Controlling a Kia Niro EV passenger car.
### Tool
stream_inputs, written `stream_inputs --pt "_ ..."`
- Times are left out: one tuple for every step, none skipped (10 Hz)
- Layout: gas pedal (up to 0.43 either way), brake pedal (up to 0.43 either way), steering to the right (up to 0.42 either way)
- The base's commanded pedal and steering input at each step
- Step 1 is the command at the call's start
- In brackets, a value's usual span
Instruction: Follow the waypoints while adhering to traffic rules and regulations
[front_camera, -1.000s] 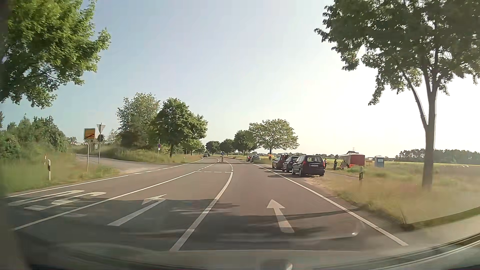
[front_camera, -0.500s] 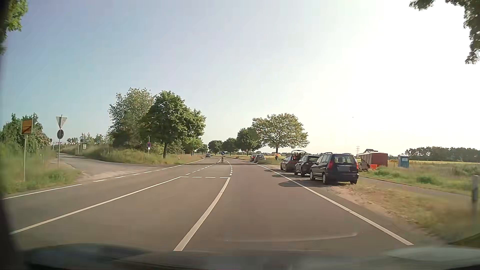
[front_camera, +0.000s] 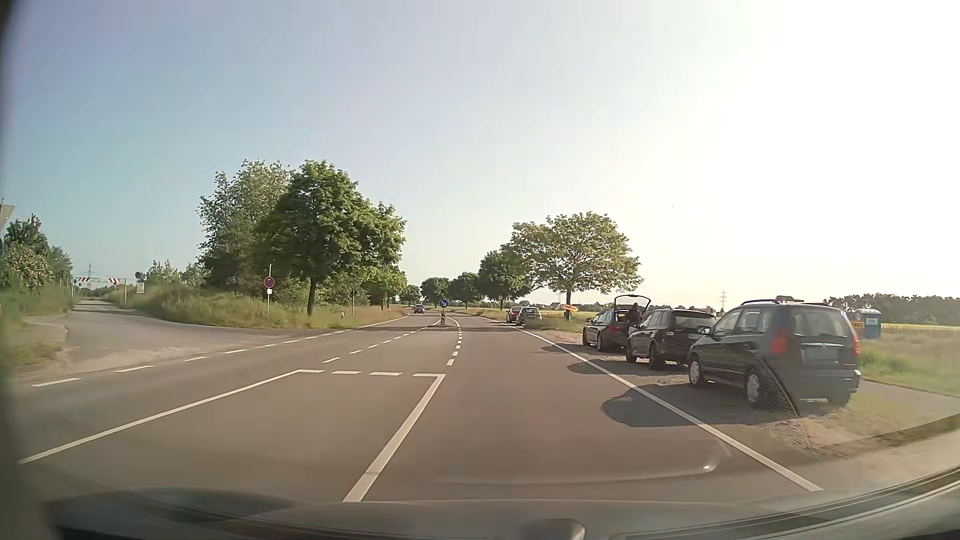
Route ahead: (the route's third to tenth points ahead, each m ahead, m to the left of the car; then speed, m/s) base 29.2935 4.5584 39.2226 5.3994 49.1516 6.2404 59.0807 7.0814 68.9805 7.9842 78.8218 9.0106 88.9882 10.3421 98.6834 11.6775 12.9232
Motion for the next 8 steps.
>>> stream_inputs --pt "0.098 0.030 -0.007" --pt "0.098 0.030 -0.006" --pt "0.098 0.030 -0.007" --pt "0.098 0.030 -0.007" --pt "0.098 0.030 -0.007" --pt "0.098 0.030 -0.007" --pt "0.098 0.030 -0.007" --pt "0.098 0.030 -0.006"
